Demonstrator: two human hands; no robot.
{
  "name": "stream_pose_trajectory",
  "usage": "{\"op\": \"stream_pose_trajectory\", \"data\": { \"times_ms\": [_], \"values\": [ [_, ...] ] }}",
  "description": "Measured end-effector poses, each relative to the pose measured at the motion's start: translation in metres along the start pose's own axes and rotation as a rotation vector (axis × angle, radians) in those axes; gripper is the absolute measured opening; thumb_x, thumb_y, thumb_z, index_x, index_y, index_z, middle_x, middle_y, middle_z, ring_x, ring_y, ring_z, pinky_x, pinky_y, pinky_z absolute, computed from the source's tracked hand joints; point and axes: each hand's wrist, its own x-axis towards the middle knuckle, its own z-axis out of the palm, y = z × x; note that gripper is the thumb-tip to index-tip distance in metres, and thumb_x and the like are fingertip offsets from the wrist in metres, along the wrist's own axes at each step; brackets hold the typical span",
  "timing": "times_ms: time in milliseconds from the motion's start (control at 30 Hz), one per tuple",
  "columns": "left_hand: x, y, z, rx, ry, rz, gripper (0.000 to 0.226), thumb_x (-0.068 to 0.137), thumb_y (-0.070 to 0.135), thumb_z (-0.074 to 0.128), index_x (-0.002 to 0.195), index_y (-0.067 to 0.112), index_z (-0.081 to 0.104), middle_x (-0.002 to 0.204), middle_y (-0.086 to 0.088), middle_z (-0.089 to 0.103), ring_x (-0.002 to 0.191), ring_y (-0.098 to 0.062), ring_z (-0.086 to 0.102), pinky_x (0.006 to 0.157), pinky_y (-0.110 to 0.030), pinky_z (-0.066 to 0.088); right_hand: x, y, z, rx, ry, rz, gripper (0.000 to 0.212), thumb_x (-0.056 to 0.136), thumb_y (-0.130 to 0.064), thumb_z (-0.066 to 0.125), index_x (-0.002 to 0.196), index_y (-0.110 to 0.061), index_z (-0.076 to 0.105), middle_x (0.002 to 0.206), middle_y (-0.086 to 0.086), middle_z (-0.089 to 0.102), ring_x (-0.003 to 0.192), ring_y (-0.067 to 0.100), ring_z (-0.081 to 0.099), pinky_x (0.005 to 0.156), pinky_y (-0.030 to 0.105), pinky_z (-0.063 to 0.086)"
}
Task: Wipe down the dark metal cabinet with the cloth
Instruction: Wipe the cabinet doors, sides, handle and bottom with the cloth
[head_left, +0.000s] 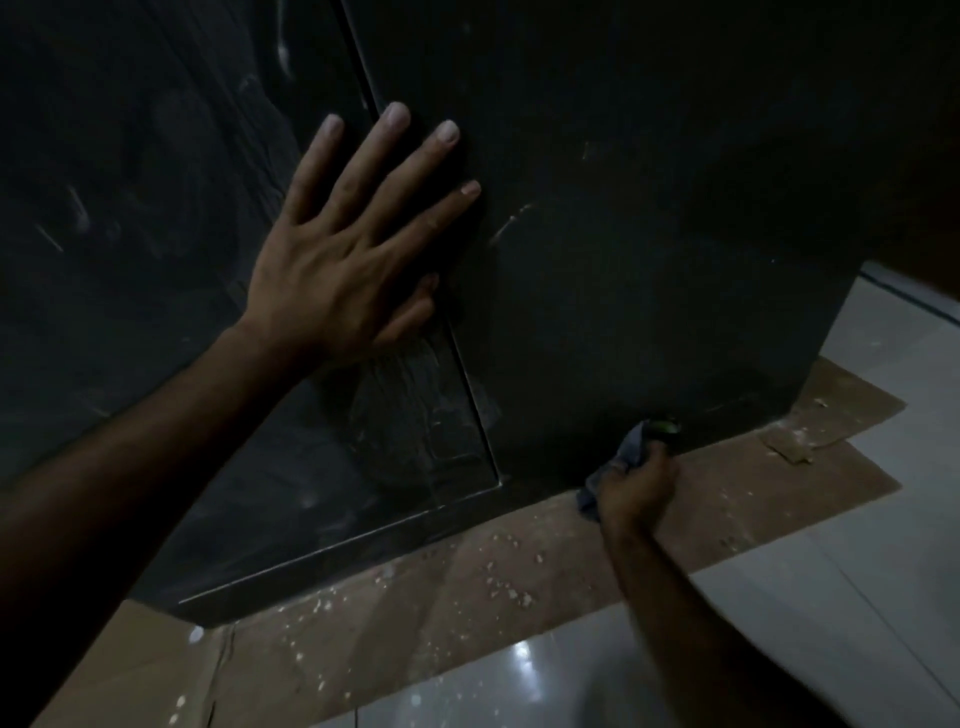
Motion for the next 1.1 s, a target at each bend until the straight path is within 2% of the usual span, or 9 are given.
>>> {"op": "stream_pose_trajectory", "data": {
  "times_ms": [167,300,400,500,700,800,900,1000,1100],
  "values": [
    [0.001,0.005,0.000,0.011,0.014,-0.016,0.071,0.104,0.050,0.045,0.167,0.022,0.025,0.174,-0.012,0.021,0.160,-0.039,0.016,0.129,-0.059,0.008,-0.068,-0.002,0.028,-0.184,-0.159,-0.187,0.042,0.086,-0.022,0.075,0.123,-0.023,0.056,0.135,0.011,0.049,0.115,0.026,0.055,0.097,0.044,0.053],
    [0.000,0.001,0.002,0.013,0.006,-0.021,0.072,0.105,0.055,0.041,0.167,0.024,0.022,0.175,-0.010,0.014,0.162,-0.036,0.010,0.131,-0.056,0.002,-0.063,0.005,0.028,0.001,-0.407,-0.129,0.049,0.088,-0.014,0.074,0.133,-0.020,0.057,0.139,0.005,0.054,0.124,0.022,0.056,0.108,0.042,0.049],
    [-0.002,-0.001,0.002,0.014,0.004,-0.013,0.072,0.105,0.055,0.041,0.167,0.024,0.022,0.175,-0.010,0.015,0.162,-0.036,0.010,0.131,-0.056,0.003,-0.030,-0.002,0.010,0.093,-0.255,-0.050,0.044,0.088,-0.008,0.071,0.127,-0.025,0.058,0.131,0.006,0.060,0.122,0.027,0.059,0.108,0.045,0.049],
    [0.001,0.002,0.001,0.004,0.002,-0.015,0.072,0.105,0.056,0.040,0.167,0.024,0.023,0.175,-0.010,0.016,0.162,-0.036,0.009,0.131,-0.056,0.003,-0.015,-0.015,-0.003,0.007,-0.053,0.034,0.057,0.091,-0.015,0.071,0.143,-0.020,0.048,0.142,0.012,0.052,0.128,0.031,0.054,0.110,0.045,0.045],
    [0.001,0.002,-0.001,-0.001,0.015,-0.019,0.072,0.104,0.055,0.041,0.167,0.024,0.025,0.175,-0.010,0.018,0.162,-0.034,0.010,0.131,-0.056,0.005,-0.103,-0.026,0.021,-0.047,-0.443,-0.218,0.061,0.093,-0.025,0.071,0.148,-0.023,0.045,0.148,0.005,0.047,0.132,0.025,0.051,0.107,0.043,0.050],
    [0.001,0.002,0.000,-0.016,0.004,-0.022,0.071,0.104,0.052,0.043,0.167,0.024,0.025,0.175,-0.010,0.018,0.163,-0.034,0.008,0.131,-0.055,0.004,-0.091,-0.051,-0.005,0.086,-0.305,-0.232,0.040,0.093,-0.025,0.070,0.129,-0.034,0.055,0.136,-0.003,0.052,0.121,0.019,0.058,0.096,0.038,0.055],
    [-0.002,-0.001,-0.002,-0.011,-0.003,-0.010,0.070,0.105,0.053,0.041,0.167,0.024,0.025,0.175,-0.010,0.018,0.163,-0.034,0.008,0.131,-0.055,0.002,-0.071,-0.088,-0.029,0.289,-0.057,-0.222,0.041,0.098,-0.023,0.066,0.137,-0.024,0.054,0.138,0.001,0.050,0.114,0.009,0.053,0.091,0.025,0.046],
    [0.000,0.001,-0.004,-0.012,-0.028,-0.011,0.072,0.103,0.054,0.043,0.167,0.024,0.025,0.175,-0.010,0.017,0.163,-0.034,0.007,0.131,-0.055,0.002,-0.096,-0.130,-0.022,0.290,0.080,-0.458,0.030,0.102,-0.023,0.058,0.129,-0.010,0.060,0.135,0.010,0.049,0.107,0.012,0.055,0.088,0.013,0.038],
    [0.002,0.002,-0.006,-0.014,-0.038,-0.023,0.073,0.102,0.053,0.045,0.166,0.024,0.026,0.175,-0.010,0.018,0.163,-0.034,0.009,0.131,-0.055,0.004,-0.133,-0.128,-0.007,0.051,-0.161,-0.862,0.036,0.096,-0.026,0.062,0.131,-0.021,0.056,0.141,0.007,0.039,0.110,0.022,0.056,0.088,0.029,0.051]
  ]
}}
